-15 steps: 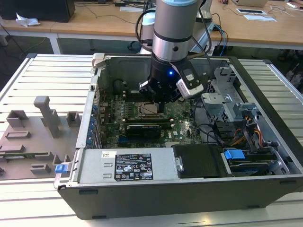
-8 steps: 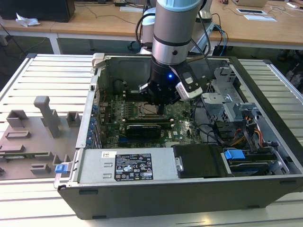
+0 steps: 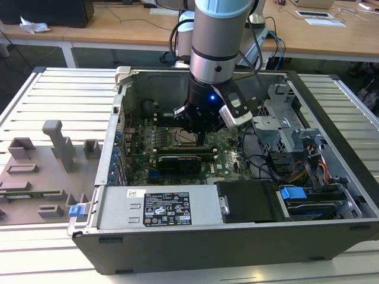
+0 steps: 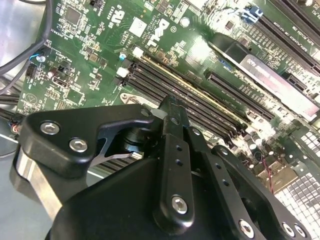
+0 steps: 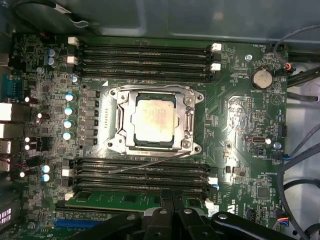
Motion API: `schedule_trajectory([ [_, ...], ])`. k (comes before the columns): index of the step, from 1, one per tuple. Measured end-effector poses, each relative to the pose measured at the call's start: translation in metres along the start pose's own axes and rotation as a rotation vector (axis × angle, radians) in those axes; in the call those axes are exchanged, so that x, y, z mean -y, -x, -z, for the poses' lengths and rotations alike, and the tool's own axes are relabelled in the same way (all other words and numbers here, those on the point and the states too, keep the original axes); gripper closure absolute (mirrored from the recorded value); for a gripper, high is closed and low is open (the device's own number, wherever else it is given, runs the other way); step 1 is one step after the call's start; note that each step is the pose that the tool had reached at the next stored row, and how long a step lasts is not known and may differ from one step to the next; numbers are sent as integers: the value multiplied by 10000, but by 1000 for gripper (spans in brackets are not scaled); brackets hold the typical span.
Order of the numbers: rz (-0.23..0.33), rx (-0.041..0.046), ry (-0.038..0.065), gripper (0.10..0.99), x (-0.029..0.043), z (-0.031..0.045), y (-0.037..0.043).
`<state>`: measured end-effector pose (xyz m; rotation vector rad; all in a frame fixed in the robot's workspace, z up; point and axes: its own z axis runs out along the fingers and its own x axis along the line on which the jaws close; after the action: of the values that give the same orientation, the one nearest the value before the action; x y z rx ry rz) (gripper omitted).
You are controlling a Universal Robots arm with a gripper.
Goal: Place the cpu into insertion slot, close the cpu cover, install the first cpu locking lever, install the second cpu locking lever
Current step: 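Install the second cpu locking lever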
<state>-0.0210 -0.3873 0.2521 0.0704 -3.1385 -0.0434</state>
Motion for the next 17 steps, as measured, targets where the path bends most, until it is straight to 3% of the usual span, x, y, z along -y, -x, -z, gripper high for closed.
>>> schedule_trajectory([
  [6, -1, 1, 5, 980, 2, -50, 0],
  [8, -1, 1, 69, 980, 3, -69, -1],
  [9, 1, 5, 142, 980, 3, -73, 0],
  [11, 1, 21, 465, 980, 2, -84, 0],
  [13, -1, 32, 690, 980, 1, -90, -11],
  [15, 2, 38, 841, 980, -2, -101, -52],
  [17, 2, 44, 969, 980, -7, -126, -143],
])
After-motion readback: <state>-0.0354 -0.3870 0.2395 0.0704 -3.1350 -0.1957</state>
